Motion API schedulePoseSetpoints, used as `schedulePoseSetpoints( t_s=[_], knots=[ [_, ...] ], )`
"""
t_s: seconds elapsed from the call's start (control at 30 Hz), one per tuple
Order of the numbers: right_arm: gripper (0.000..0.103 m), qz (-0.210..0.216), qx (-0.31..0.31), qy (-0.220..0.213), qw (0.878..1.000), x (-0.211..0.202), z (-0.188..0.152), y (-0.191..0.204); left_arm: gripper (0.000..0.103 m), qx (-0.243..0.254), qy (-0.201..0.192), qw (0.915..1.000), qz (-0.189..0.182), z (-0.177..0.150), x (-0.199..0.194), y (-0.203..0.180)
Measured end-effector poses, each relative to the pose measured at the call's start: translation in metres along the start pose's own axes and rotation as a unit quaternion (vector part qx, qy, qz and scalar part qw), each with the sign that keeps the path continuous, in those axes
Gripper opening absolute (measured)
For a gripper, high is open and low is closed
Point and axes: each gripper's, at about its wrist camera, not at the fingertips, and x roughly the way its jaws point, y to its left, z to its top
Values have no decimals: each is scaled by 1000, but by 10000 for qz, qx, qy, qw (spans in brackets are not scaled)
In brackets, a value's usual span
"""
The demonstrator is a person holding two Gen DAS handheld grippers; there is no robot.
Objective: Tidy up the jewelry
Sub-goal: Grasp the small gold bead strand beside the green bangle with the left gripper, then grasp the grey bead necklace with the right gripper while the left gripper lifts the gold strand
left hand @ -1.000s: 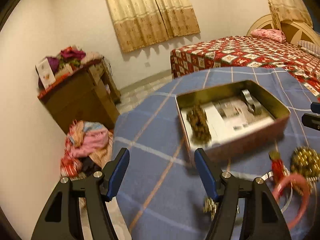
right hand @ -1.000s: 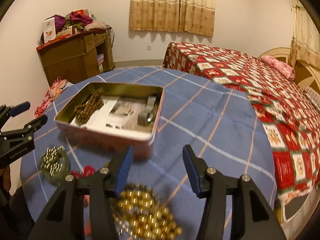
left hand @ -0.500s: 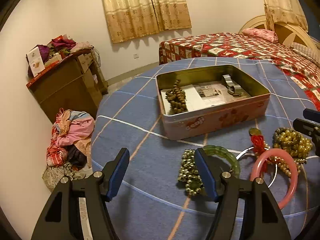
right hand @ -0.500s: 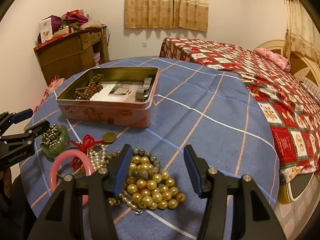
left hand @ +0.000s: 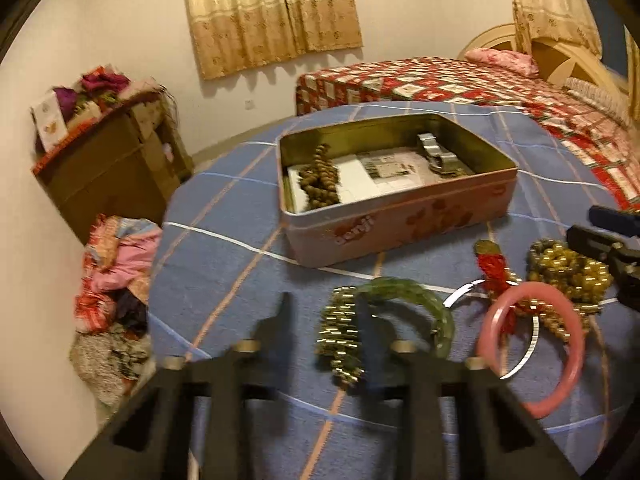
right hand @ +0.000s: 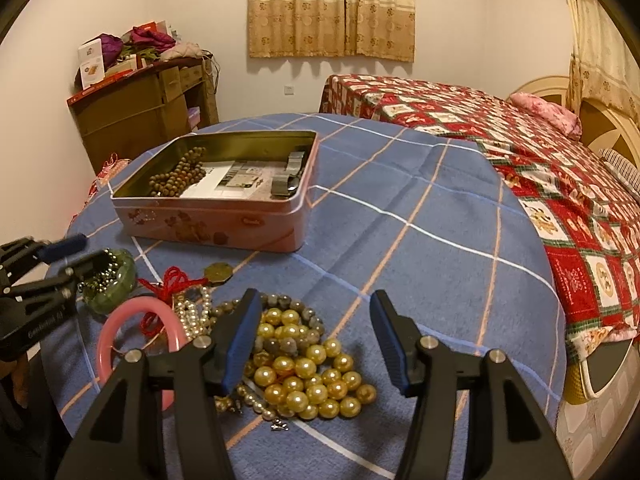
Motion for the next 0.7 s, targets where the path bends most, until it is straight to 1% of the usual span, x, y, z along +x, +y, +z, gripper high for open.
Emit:
schedulePoseSetpoints(
  t_s=[0.07,0.2,0.37,0.5,0.57,0.7],
  knots=[
    [59,5,-2,-4,10000,0,0,0,10,49,-21,9999,-90,0,-3,-2],
    [60,0,32,-32,10000,-1,0,-1,10,-107,-116,9994,-308,5,-13,1],
    [60,-25,98,-78,9999,-2,1,-6,9,-260,-448,9978,-415,18,-37,10],
    [60,-84,123,-105,9998,-3,2,-11,9,-244,-790,9960,-324,29,-57,13],
    [60,-140,152,-116,9997,-4,3,-16,9,-190,-973,9949,-180,33,-66,12],
    [60,-256,250,-134,9993,-6,4,-28,9,-194,-1101,9937,-99,37,-72,16]
  ],
)
